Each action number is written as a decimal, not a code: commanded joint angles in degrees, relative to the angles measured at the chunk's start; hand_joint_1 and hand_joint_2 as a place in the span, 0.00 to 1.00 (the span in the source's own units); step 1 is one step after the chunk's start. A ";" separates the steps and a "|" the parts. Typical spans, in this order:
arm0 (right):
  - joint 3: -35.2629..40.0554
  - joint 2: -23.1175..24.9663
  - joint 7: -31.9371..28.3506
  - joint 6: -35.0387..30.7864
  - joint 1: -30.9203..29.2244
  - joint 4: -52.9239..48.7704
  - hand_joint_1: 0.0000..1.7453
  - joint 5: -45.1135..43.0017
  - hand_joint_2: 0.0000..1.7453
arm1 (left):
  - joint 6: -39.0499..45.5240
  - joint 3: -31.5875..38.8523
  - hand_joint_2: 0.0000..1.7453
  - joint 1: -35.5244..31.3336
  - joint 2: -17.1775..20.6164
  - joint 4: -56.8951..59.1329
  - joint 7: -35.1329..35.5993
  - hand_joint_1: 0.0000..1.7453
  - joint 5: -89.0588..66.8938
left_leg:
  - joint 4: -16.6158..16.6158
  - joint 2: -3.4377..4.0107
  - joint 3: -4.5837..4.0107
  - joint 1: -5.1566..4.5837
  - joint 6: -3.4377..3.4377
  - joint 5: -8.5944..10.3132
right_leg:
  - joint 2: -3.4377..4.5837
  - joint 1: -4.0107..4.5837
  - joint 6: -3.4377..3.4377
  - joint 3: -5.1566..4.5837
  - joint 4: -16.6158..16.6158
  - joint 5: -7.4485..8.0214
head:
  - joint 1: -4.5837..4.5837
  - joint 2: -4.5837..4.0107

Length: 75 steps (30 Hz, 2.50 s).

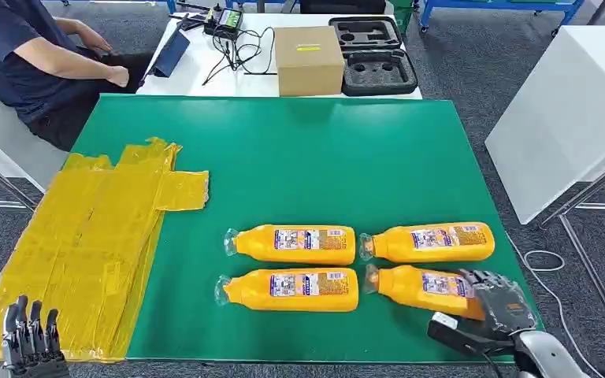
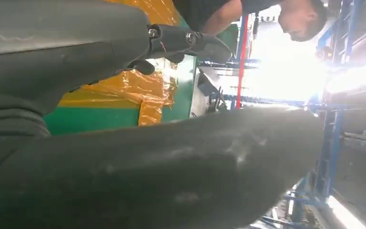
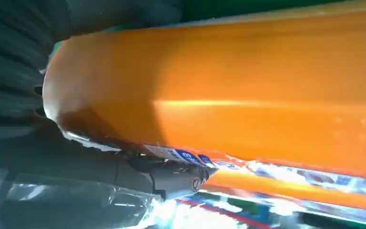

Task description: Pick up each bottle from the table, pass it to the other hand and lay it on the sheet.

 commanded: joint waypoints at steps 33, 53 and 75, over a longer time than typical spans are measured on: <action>24.03 26.42 0.89 -15.51 -29.44 -3.88 1.00 -5.49 1.00 | 11.33 -24.58 1.00 -9.97 3.97 -5.47 6.82 0.00 -1.66 | -0.28 0.48 0.13 0.27 -0.17 0.05 | 0.33 0.27 -0.14 0.21 -0.47 0.26 | 0.00 0.02; 18.24 27.40 0.69 -17.11 -24.11 -6.53 0.97 -1.40 1.00 | 10.91 -38.30 1.00 -27.37 5.10 12.84 8.83 0.00 3.44 | -0.02 -0.40 -0.40 0.25 -0.48 0.47 | -0.57 0.25 -0.49 -0.23 -0.04 0.28 | 0.00 0.00; 24.90 30.25 1.73 -19.78 -32.35 -0.52 0.92 -0.06 1.00 | 5.25 -39.32 1.00 -37.02 1.43 28.08 10.50 0.00 14.10 | 0.00 -0.33 -0.52 0.24 -0.35 0.53 | -0.48 0.24 -0.42 -0.36 -0.01 0.31 | 0.00 0.02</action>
